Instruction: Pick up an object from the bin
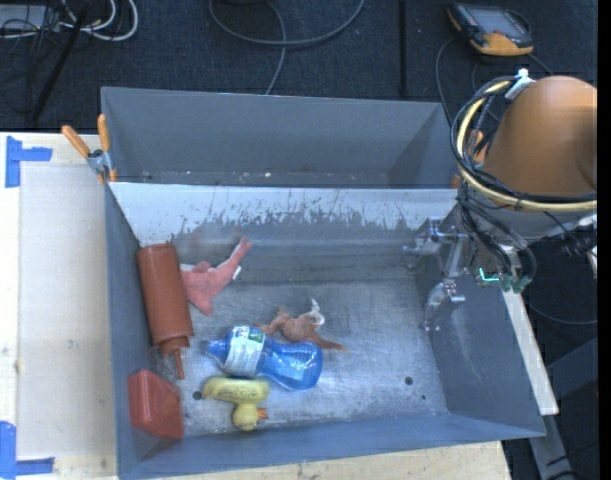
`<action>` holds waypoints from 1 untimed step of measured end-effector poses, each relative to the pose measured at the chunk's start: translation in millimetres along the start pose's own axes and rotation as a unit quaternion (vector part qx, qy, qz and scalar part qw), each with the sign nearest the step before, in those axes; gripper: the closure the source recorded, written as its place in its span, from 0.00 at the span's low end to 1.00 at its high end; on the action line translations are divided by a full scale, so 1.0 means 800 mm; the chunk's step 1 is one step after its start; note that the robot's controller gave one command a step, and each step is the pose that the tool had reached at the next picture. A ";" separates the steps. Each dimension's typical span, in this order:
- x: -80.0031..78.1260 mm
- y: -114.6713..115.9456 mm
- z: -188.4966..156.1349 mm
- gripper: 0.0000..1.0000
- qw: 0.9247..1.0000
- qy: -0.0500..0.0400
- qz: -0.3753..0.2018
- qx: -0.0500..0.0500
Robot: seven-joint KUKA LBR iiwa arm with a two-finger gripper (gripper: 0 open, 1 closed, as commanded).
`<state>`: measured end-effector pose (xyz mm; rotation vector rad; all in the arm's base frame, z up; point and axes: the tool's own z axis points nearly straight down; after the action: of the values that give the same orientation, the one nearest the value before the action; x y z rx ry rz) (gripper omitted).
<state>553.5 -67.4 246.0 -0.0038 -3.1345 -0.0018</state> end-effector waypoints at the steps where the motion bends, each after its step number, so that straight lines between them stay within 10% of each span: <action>1: -0.001 0.000 -0.004 0.00 1.000 -0.003 -0.001 0.000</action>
Offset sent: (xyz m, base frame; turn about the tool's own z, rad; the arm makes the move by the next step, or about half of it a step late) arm 0.0356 0.0634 -0.1760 0.2248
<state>554.7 -67.2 249.0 -0.0009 -3.1405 -0.0004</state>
